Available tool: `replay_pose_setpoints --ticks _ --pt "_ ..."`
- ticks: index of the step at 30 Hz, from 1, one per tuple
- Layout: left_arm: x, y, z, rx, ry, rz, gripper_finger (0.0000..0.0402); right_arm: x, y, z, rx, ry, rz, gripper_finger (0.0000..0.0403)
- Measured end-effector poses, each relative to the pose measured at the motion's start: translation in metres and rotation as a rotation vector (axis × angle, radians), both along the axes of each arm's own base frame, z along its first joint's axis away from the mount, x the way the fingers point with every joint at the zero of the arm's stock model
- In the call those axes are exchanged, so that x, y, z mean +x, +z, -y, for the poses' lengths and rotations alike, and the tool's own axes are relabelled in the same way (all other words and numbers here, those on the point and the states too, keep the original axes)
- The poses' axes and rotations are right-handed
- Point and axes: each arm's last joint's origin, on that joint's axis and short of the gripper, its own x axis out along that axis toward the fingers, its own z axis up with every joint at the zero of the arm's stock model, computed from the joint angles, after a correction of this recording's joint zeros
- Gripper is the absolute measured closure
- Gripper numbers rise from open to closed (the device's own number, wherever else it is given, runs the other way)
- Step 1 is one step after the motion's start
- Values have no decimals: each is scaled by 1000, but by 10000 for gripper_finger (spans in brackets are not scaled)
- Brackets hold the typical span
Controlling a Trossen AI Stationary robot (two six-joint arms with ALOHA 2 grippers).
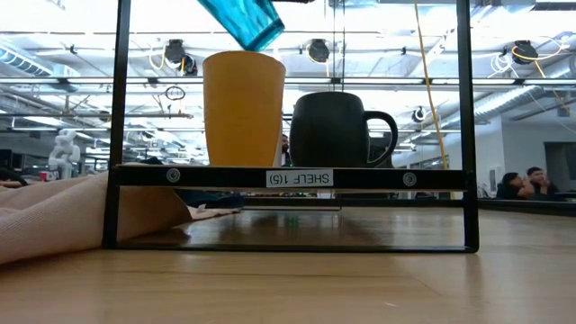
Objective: Stack small to large cups/mugs on shelf
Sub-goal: Put the transparent blue glass on the shelf
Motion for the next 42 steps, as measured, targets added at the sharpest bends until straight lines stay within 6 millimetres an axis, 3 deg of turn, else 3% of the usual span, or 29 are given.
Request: replay_pose_setpoints --ticks 21,38,42 --pt "4 2 -1 21 -44 24 398 30 -33 10 67 72 -21 27" --pt "8 5 -2 30 -60 69 398 31 -32 9 108 83 -5 29" --pt "8 5 -2 28 -57 72 398 31 -31 9 109 83 -3 52"
